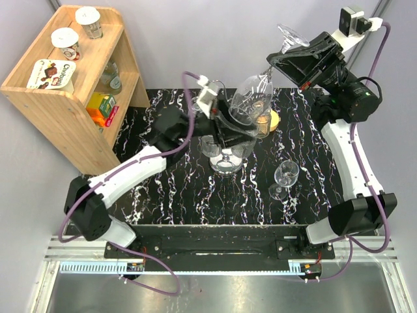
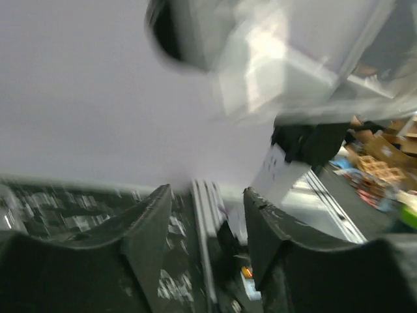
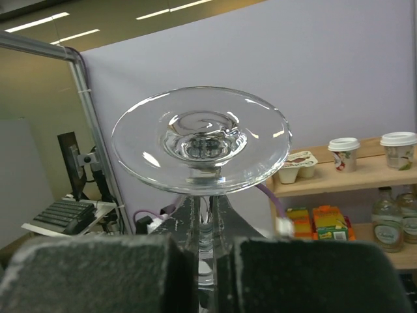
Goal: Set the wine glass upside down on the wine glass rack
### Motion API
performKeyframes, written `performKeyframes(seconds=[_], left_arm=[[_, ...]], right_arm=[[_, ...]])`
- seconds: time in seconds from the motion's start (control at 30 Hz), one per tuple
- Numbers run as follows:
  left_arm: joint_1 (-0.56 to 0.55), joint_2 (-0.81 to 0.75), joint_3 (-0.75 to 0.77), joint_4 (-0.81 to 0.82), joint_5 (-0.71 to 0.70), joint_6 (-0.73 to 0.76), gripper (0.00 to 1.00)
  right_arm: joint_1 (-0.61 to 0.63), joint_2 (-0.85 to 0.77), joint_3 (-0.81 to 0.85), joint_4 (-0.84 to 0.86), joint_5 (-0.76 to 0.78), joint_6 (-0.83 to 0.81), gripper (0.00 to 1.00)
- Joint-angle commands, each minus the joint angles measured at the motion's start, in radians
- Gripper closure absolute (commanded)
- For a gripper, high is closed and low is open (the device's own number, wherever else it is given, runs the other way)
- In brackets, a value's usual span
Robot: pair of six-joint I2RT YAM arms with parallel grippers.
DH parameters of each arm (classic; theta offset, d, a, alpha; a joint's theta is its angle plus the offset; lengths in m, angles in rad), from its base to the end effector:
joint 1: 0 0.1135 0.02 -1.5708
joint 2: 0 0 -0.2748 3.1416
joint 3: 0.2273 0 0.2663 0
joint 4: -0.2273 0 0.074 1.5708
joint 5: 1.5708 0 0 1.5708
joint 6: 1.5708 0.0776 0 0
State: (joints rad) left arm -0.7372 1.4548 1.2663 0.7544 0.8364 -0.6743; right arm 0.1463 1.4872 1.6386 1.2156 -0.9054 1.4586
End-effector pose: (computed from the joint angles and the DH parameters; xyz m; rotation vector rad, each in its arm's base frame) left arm 0.2283 -0.2851 0.4643 0.9006 1.0446 -1.6285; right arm 0.2574 0.0996 0.6052 -0.6727 0.7867 1.5696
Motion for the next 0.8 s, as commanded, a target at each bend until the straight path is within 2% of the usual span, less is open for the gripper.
performKeyframes(seconds=[0.0,0.27,0.47,0.77], left_arm=[[0.005,0.058,-0.030,-0.245,0.128,0.012,0.44],[0.042,0.027,-0.028,-0.202,0.150,-0.019,0.41],[0.070,0.010,0.034,-0.222,0.170,-0.030,0.42],[0.094,-0.016,0.197,-0.411,0.208,0.068,0.41]], right_arm=[[0.024,-0.071,0.092,-0.054,0.007,0.048,1.00],[0.019,-0.082,0.121,-0.162,-0.052,-0.032,1.00],[0.012,-0.084,0.138,-0.208,-0.059,-0.059,1.00],[0.012,-0.102,0.193,-0.408,-0.134,-0.219,1.00]])
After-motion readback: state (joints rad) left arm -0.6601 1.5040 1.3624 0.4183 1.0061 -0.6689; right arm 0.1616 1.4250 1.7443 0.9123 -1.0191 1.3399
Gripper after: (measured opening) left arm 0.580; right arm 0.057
